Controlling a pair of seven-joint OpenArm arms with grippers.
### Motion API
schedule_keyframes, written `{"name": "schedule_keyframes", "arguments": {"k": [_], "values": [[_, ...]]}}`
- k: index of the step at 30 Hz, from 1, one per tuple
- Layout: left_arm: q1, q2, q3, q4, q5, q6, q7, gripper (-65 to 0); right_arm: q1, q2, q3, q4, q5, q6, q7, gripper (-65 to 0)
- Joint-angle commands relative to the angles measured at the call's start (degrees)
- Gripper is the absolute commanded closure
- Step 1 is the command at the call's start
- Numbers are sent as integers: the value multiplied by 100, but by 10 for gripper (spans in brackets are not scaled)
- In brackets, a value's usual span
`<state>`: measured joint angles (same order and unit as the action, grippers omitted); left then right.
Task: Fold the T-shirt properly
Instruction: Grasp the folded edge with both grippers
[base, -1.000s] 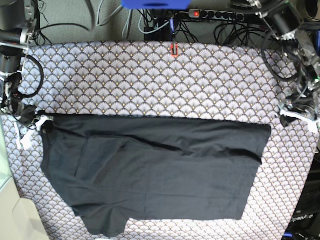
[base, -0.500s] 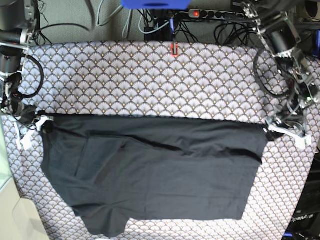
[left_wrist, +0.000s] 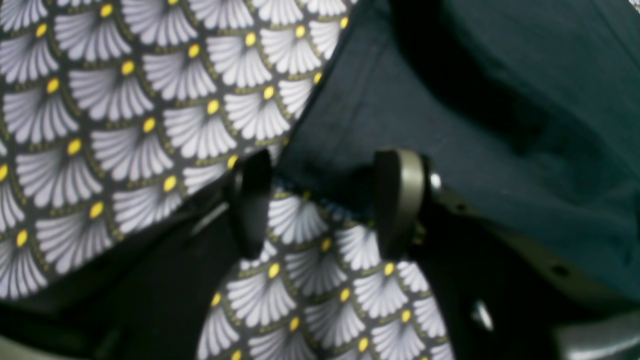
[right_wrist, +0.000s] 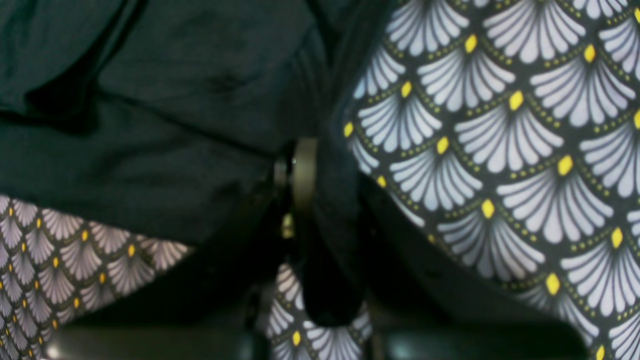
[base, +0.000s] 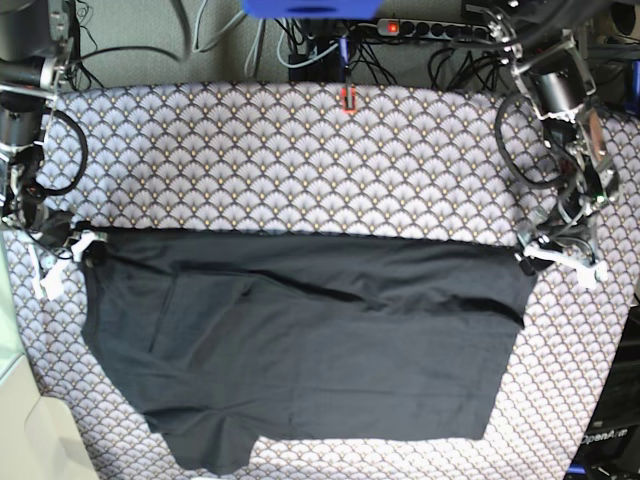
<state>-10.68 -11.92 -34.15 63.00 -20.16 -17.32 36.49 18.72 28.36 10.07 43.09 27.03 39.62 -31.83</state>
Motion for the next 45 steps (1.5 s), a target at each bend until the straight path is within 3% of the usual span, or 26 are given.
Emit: {"name": "schedule_keyframes", "arguments": {"k": [1, 18, 20, 24, 31, 36, 45], "values": [[-123, -96, 35, 51, -72, -30, -111, -323, 22, 34, -26, 12, -140, 38, -241, -1], [-343, -52, 35, -441, 298, -66, -365, -318, 22, 34, -26, 12, -140, 38, -258, -1], [-352, -52, 35, -441, 298, -74, -365, -266, 22, 34, -26, 12, -140, 38, -258, -1], [-387, -69, 35, -450, 306, -39, -304, 0, 22, 34, -26, 12, -140, 38, -267, -1], [-387, -96, 26, 7, 262, -83, 303, 0, 22, 70, -26, 108, -140, 38, -241, -1], [-273, -60, 0, 772, 262, -83, 769, 0, -364, 70, -18, 1014, -140, 38, -285, -1], [448, -43, -150, 1634, 262, -74, 874, 0, -1068, 26, 26, 2043, -140, 38, -663, -1]]}}
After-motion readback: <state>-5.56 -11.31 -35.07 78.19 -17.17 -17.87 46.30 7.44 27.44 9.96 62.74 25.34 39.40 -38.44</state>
